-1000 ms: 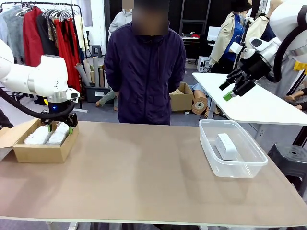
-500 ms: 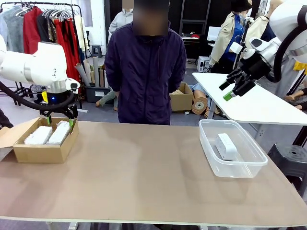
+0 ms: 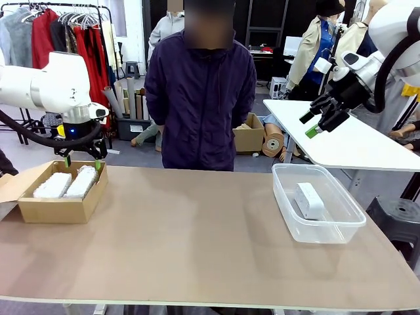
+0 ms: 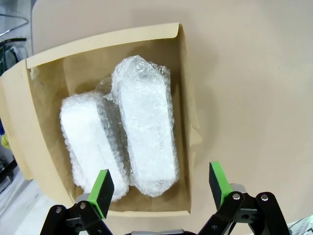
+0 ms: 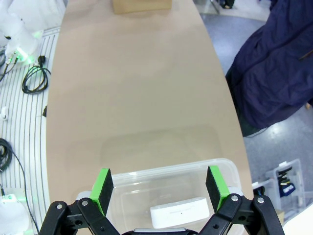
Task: Separate and place wrapped and unwrapped clocks.
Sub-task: If the picked Digital clock is wrapped, place it in the Package Box ; if not, place it in the Organizing box.
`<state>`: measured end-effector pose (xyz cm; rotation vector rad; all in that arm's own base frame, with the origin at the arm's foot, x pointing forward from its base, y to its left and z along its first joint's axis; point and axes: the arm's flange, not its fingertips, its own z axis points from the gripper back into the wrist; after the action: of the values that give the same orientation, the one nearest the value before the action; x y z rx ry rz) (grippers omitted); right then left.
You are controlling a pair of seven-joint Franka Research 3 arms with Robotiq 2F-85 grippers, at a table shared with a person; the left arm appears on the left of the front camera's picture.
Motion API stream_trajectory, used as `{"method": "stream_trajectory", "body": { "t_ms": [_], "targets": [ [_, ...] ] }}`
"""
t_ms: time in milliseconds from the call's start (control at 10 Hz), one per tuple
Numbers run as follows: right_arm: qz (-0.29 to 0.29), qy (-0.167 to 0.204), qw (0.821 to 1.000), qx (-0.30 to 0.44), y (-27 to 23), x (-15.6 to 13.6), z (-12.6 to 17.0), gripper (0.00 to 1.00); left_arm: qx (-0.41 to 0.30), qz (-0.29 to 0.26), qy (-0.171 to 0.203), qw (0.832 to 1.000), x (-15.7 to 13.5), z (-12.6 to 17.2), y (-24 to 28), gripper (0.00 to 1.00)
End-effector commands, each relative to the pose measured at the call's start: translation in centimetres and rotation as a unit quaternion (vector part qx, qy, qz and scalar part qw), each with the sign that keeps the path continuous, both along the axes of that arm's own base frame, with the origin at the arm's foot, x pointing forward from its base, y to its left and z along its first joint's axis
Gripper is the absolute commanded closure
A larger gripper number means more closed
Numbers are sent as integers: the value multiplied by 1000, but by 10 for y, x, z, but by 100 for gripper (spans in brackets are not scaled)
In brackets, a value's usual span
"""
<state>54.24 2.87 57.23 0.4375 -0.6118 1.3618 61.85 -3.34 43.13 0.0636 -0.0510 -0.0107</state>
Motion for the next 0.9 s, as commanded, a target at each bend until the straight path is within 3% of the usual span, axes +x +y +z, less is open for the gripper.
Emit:
{"method": "stream_trajectory", "body": {
  "t_ms": [0,700,800],
  "targets": [
    [1,-1,1000,1,0,1,1,0,5,-5,-1,1000,1,-1,1,0],
    [1,-1,1000,1,0,1,1,0,0,0,1,1000,0,-2,0,0],
    [1,-1,1000,1,0,1,1,0,-38,-77,57,995,-4,12,8,0]
  ]
}}
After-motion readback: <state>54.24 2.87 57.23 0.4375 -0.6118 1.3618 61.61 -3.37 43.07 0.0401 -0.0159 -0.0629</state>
